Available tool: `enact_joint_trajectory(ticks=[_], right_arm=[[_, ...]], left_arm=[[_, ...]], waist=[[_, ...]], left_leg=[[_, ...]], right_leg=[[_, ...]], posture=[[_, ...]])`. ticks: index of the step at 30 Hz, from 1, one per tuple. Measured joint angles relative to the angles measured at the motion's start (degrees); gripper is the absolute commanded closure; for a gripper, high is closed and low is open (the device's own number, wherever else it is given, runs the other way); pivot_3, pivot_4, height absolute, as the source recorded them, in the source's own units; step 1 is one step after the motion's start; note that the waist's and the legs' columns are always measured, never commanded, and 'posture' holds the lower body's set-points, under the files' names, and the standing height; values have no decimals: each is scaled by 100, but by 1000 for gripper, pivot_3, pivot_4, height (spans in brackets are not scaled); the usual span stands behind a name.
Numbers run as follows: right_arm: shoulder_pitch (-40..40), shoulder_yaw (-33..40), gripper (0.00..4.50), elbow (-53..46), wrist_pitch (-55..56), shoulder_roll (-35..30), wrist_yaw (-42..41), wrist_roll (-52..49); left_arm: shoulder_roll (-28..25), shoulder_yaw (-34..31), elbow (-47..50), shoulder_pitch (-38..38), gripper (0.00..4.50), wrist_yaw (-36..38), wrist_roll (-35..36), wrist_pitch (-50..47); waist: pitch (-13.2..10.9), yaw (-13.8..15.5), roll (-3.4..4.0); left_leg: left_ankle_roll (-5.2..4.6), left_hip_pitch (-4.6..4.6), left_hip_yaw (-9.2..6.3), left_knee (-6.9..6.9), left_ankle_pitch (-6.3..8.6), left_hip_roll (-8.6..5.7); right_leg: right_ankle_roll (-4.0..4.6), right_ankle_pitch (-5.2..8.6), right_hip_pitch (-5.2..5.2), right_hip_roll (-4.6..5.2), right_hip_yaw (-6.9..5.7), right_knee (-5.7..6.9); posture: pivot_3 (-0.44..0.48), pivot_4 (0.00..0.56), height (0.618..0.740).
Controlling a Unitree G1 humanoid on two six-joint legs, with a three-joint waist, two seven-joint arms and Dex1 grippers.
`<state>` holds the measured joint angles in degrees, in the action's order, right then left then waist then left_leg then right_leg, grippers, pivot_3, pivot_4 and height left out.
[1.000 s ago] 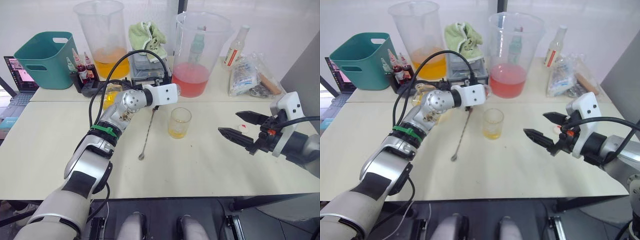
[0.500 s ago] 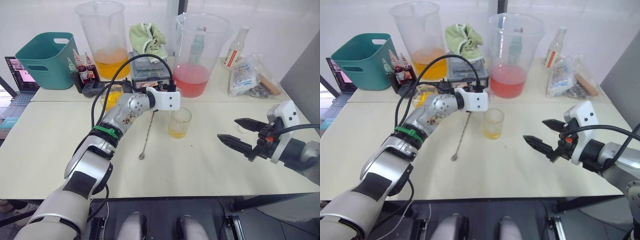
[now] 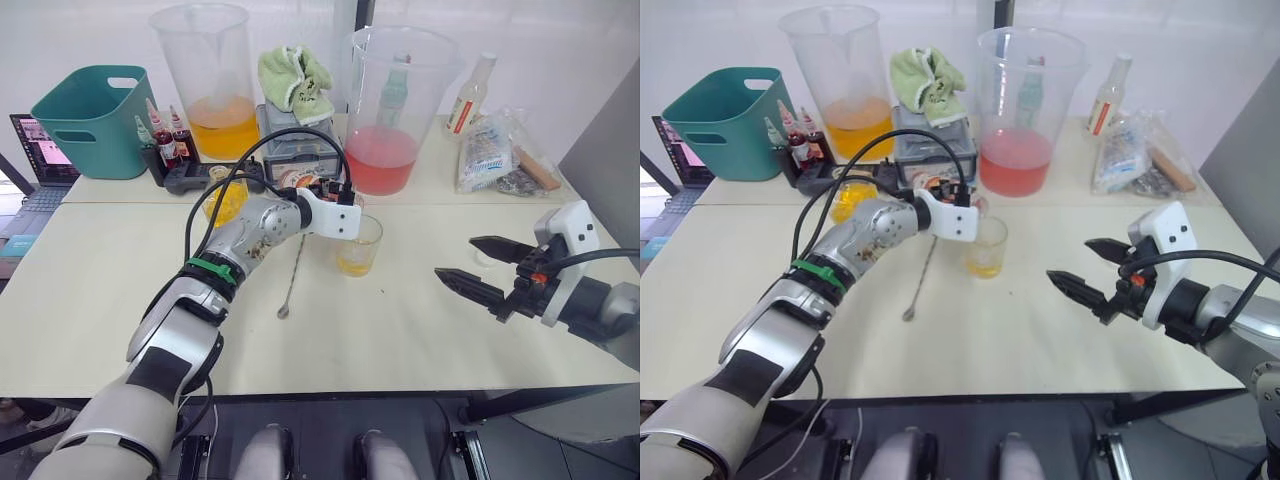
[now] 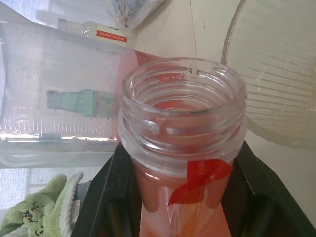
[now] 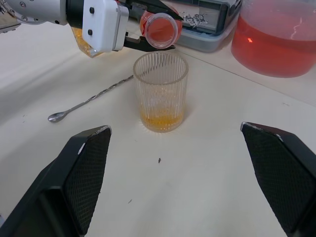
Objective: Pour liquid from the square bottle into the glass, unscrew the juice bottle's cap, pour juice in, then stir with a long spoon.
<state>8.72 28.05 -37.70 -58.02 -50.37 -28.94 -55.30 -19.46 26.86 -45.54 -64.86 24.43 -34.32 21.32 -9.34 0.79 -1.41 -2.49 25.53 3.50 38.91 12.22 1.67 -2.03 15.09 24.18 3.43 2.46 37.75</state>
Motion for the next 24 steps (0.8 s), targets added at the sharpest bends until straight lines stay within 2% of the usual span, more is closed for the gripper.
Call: enact_joint_trajectory(ticks=[24], right_arm=[[186,-219,41,120,191,0,54,57]], left_arm=[[-106,120,115,-2,2937,-236,-400,219]], waist=[[0,1,0]], left_leg=[[0,0,0,1,0,1]], right_leg=[[0,0,1,1,0,4]], posture=[[0,150,740]])
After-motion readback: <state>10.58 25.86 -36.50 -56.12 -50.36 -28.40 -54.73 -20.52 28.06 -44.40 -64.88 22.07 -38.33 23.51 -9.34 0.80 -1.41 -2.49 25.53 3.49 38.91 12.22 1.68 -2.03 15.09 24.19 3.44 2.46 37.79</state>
